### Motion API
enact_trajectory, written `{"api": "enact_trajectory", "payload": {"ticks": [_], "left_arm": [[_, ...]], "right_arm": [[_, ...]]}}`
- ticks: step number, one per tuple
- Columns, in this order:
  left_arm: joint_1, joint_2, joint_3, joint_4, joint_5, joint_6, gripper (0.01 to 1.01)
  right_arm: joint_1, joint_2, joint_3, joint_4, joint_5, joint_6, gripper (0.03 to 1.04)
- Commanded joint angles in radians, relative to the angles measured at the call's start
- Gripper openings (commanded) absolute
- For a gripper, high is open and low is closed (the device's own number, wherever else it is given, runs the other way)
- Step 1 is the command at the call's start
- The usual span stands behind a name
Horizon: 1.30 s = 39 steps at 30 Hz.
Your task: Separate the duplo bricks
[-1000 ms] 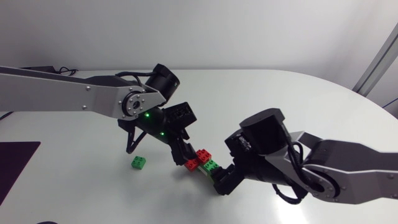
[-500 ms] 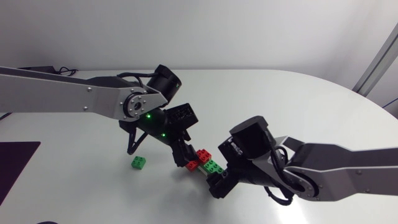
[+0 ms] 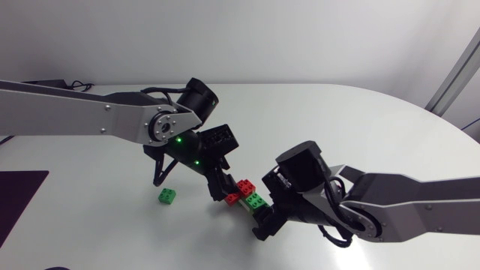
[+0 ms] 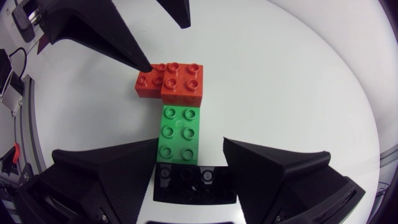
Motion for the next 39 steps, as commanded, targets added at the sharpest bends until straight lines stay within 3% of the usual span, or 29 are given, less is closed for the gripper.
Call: {"api": "enact_trajectory", "payload": {"ticks": [1, 20, 22, 28, 39], "left_arm": [[-0.002, 0.015, -0.001, -0.007, -0.002, 0.011, 0.859], [-0.054, 0.03, 0.015, -0.007, -0.002, -0.009, 0.859], [-0.062, 0.03, 0.016, -0.007, -0.002, -0.015, 0.859], [-0.074, 0.038, 0.005, -0.007, -0.008, -0.029, 0.859], [-0.062, 0.044, 0.01, -0.004, -0.025, -0.033, 0.859]], "right_arm": [[0.003, -0.006, -0.012, 0.008, 0.002, -0.009, 0.67], [0.027, -0.018, -0.038, -0.001, 0.007, 0.002, 0.67], [0.03, -0.007, -0.04, 0.008, 0.007, 0.003, 0.6], [0.038, -0.001, -0.051, 0.04, 0.008, 0.002, 0.22], [0.035, -0.012, -0.081, 0.037, 0.002, -0.003, 0.22]]}}
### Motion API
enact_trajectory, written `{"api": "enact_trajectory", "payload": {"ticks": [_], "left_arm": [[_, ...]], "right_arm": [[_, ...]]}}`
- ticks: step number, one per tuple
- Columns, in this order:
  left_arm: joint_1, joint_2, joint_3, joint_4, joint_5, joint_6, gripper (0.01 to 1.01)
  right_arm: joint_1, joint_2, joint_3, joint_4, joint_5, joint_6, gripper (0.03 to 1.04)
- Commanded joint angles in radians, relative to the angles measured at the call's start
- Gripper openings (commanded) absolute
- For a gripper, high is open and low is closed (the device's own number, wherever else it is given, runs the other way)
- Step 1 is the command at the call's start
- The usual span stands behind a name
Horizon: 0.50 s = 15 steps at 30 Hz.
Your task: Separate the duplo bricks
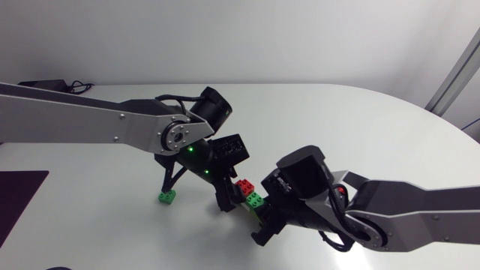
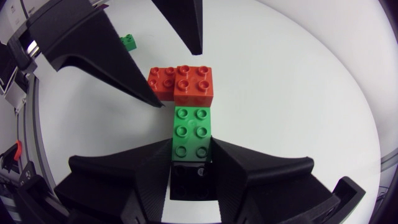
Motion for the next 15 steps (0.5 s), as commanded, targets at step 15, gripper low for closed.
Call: {"api": "enact_trajectory", "payload": {"ticks": [15], "left_arm": [[-0.028, 0.038, 0.02, 0.029, -0.039, -0.095, 0.89]], "right_arm": [[-0.016, -0.067, -0.086, -0.043, -0.036, -0.02, 0.22]]}}
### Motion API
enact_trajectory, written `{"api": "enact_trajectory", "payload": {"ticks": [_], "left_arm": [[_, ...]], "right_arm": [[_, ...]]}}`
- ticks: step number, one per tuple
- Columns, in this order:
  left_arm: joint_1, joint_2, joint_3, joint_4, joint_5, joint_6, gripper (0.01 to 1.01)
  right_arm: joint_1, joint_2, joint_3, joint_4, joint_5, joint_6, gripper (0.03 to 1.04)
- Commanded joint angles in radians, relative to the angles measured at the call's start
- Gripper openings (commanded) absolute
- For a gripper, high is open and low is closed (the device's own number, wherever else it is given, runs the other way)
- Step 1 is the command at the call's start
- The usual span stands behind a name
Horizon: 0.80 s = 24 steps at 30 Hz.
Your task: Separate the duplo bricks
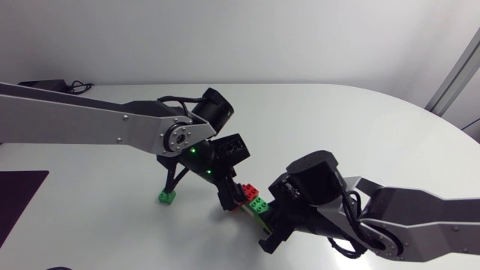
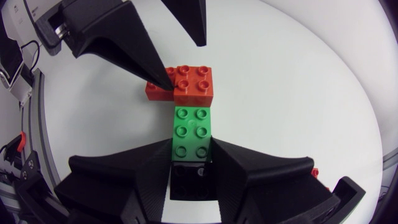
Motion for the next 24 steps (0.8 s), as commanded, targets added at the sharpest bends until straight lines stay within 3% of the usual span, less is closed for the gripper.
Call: {"api": "enact_trajectory", "payload": {"ticks": [1, 24], "left_arm": [[-0.02, 0.027, 0.018, 0.014, -0.007, -0.045, 0.89], [-0.065, 0.1, 0.092, 0.031, -0.11, -0.254, 0.861]], "right_arm": [[-0.007, 0.006, -0.031, -0.029, -0.006, -0.012, 0.22], [-0.005, 0.02, -0.028, -0.021, 0.002, -0.011, 0.22]]}}
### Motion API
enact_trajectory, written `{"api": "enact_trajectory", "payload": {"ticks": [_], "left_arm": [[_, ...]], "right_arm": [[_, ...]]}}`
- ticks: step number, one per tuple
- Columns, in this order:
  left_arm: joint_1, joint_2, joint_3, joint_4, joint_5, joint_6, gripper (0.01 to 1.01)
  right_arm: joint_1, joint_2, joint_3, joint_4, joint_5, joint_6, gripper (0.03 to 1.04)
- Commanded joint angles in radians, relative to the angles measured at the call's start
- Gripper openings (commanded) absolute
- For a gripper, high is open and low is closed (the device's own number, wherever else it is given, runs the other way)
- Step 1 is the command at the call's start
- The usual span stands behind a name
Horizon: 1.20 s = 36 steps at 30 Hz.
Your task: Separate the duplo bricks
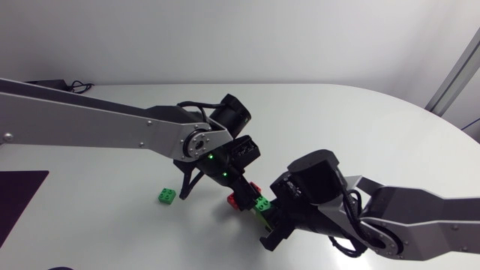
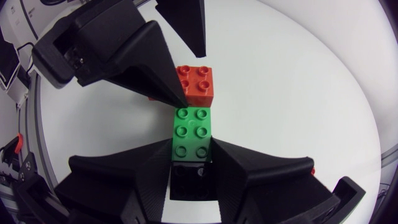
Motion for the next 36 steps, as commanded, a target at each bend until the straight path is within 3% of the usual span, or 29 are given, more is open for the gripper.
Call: {"api": "enact_trajectory", "payload": {"ticks": [1, 4, 8, 16, 23, 25, 32, 36], "left_arm": [[-0.01, 0.036, 0.045, 0.016, -0.018, -0.047, 0.851], [-0.008, 0.036, 0.054, 0.015, -0.021, -0.056, 0.848], [-0.008, 0.036, 0.056, 0.015, -0.023, -0.062, 0.757], [-0.008, 0.031, 0.053, 0.015, -0.021, -0.078, 0.351], [-0.013, 0.023, 0.056, 0.01, -0.021, -0.099, 0.352], [-0.01, 0.023, 0.056, 0.009, -0.021, -0.102, 0.393], [-0.01, -0.003, 0.045, -0.001, -0.023, -0.101, 0.331], [0.039, -0.026, 0.059, -0.011, 0.034, -0.115, 0.331]], "right_arm": [[0.002, 0.018, -0.028, -0.023, -0.013, -0.011, 0.22], [0.003, 0.02, -0.025, -0.023, -0.013, -0.011, 0.22], [0.003, 0.029, -0.021, -0.023, -0.013, -0.011, 0.22], [0.002, 0.044, -0.015, -0.017, -0.01, -0.013, 0.22], [0.006, 0.064, -0.016, 0.003, -0.007, -0.01, 0.22], [0.008, 0.067, -0.015, 0.005, -0.007, -0.008, 0.22], [0.008, 0.079, -0.013, 0.011, -0.002, -0.008, 0.22], [0.009, 0.087, -0.016, 0.021, -0.001, -0.008, 0.22]]}}
